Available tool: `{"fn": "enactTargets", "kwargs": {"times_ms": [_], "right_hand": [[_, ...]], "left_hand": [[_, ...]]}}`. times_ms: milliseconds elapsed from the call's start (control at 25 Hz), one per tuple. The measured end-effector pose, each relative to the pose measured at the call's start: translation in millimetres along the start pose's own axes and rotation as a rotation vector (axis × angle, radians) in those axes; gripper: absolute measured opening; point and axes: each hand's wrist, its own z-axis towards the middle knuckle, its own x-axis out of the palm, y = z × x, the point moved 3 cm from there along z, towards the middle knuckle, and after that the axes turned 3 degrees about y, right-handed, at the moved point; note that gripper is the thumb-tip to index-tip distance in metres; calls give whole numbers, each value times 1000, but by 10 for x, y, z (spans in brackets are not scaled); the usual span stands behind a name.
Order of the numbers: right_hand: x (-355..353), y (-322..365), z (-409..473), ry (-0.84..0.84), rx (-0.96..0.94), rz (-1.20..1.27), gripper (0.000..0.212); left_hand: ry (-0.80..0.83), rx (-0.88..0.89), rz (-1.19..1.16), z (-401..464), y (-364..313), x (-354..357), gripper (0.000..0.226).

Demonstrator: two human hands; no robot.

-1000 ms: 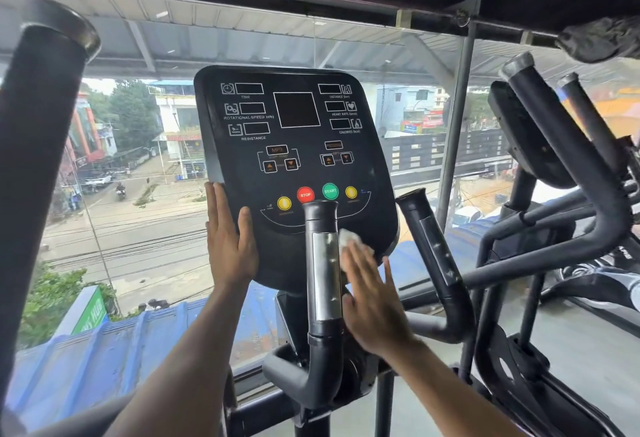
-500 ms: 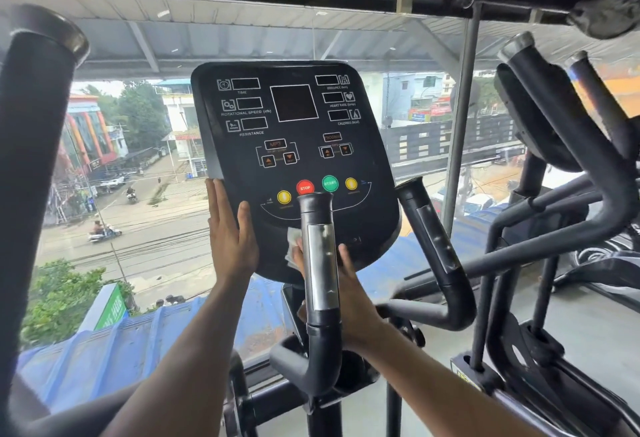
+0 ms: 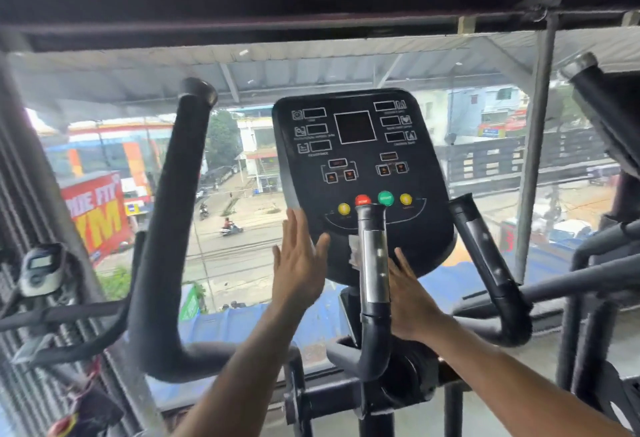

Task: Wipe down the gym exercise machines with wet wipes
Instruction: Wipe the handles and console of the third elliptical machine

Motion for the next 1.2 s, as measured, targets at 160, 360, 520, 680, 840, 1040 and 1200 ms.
{"fn": "enactTargets", "kwargs": {"times_ms": [160,360,520,680,840,1040,1200], "right_hand": [[-45,-4,139,-9,-71,-23,83],[-113,46,264,11,-172,3,88],[-147,117,384,8,-268,-33,86],[-125,161,761,-38,-290,-193,80],[-224,163,1142,-118,-297,-107,73],[-387,202,1584,-136,-279,66,70],[-516,120,2031,-92,-258,32,74]], "left_hand": [[21,337,443,-616,-666,-608,66],[-424,479,767,-746,-960,-1848,66],[-255,159,537,-618,-613,-2181,75],[-267,164,520,-626,-582,-2110,86],[-232,144,486,-633,-535,-2121,86],[-154,108,384,-625,-572,-2215,96],[-181,115,350,-650,-563,-2207,96]]}}
